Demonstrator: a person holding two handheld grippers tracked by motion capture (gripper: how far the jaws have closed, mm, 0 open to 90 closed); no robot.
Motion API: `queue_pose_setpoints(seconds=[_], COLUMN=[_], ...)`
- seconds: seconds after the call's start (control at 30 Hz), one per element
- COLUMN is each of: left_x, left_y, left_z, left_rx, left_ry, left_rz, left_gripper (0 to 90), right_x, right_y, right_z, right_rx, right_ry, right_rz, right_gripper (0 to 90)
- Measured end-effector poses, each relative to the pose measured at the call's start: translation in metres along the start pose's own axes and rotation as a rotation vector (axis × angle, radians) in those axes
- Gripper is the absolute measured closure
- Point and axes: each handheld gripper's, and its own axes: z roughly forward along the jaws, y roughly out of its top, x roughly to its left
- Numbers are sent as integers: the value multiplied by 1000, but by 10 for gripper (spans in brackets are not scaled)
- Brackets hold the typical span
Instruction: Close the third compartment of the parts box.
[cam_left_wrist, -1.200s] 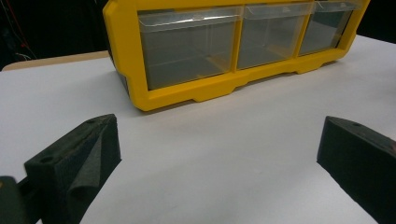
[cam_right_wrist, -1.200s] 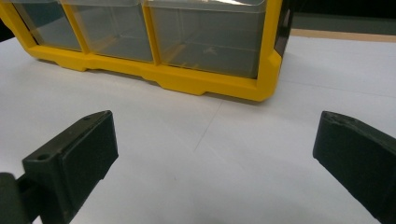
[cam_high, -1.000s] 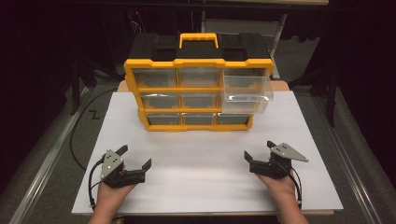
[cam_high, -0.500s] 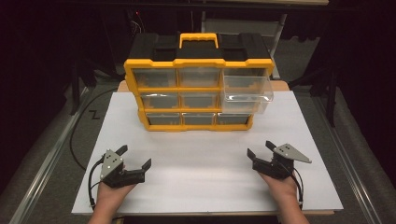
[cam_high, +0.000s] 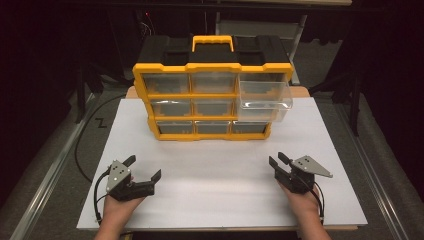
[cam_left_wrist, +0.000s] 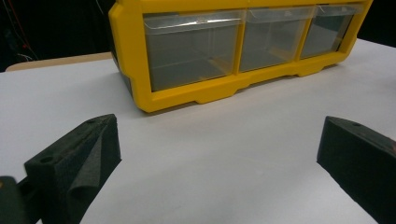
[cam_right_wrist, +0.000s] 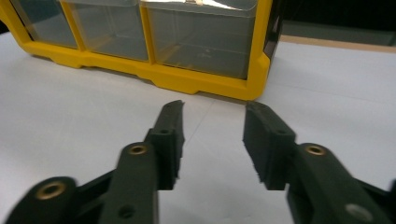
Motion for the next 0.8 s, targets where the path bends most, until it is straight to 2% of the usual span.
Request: queue_pose_setpoints(seconds=[0.03,0.07,0.2,0.23,0.27,0.63,0.8], left_x=[0,1,2,2,2,1,1], left_y=[0,0,-1,-1,-1,-1,0], left_z=[0,-1,-1,-1,-1,0,-1], left_rx=[0,-3,-4,-4,-5,-2,-11], left_ry=[0,4,7,7,8,7,7], left_rz=[0,-6,-12,-12,-10,-8,-4], left_gripper=[5,5,5,5,5,5,5], right_x=[0,2,4,4,4,5,6], right_y=[0,0,1,1,1,3,3], right_z=[0,-1,-2,-2,-3,-5,-5], right_rx=[0,-2,1,1,2,-2,-4], right_ry=[0,-5,-9,-9,-10,-15,-2], right_rz=[0,-18,-21,-21,-25,-24,-35], right_gripper=[632,714,831,831,900,900,900])
